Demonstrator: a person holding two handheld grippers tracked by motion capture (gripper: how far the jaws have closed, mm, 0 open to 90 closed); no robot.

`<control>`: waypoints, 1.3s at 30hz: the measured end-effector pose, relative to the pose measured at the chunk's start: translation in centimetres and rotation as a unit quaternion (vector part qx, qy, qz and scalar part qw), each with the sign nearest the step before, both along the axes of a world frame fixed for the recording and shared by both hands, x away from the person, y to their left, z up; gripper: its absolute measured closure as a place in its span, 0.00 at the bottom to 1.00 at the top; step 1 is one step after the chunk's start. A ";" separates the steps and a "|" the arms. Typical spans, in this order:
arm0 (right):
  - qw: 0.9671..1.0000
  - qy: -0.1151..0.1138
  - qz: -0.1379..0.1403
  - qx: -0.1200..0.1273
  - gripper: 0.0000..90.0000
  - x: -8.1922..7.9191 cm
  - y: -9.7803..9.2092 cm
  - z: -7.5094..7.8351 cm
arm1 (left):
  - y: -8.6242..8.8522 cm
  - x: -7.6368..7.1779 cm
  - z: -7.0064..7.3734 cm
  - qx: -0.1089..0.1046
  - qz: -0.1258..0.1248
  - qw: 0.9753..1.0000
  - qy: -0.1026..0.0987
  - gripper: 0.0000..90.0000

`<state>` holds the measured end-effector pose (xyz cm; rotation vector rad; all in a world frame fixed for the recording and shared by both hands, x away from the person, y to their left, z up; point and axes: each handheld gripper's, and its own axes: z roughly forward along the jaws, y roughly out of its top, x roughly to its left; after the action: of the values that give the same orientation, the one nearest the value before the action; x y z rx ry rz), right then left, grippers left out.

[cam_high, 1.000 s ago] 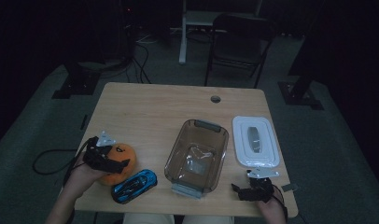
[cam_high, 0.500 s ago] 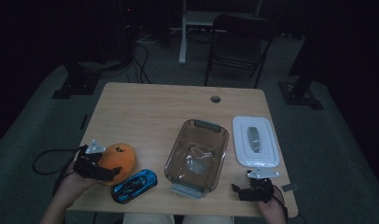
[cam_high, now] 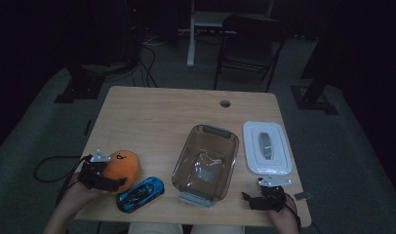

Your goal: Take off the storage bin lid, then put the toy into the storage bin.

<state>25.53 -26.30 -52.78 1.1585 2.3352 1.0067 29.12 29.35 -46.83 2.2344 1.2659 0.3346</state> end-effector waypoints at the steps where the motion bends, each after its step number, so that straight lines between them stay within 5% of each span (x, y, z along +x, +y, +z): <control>1: 1.000 -0.001 0.000 0.000 0.14 0.0 0.0 0.0 | 0.0 0.0 0.0 -0.002 0.000 1.000 0.000 0.00; 9: 1.000 -0.001 0.000 0.000 0.14 0.0 0.0 0.0 | 0.0 -0.1 0.0 0.011 0.000 1.000 -0.001 0.03; 15: 1.000 0.000 -0.001 0.000 0.14 0.0 0.0 0.0 | 0.5 -0.8 0.4 -0.005 -0.008 1.000 -0.023 0.39; 22: 1.000 0.000 -0.003 -0.001 0.14 0.0 0.0 0.0 | 0.5 -1.1 0.8 -0.001 -0.031 0.998 -0.046 0.61; 39: 1.000 -0.001 -0.004 0.000 0.14 0.1 0.0 0.0 | 0.8 -0.8 3.6 -0.021 -0.051 0.995 -0.086 0.70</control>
<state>25.60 -26.33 -52.78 1.1658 2.3278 1.0031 28.30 30.12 -43.24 2.1732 1.0562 0.4475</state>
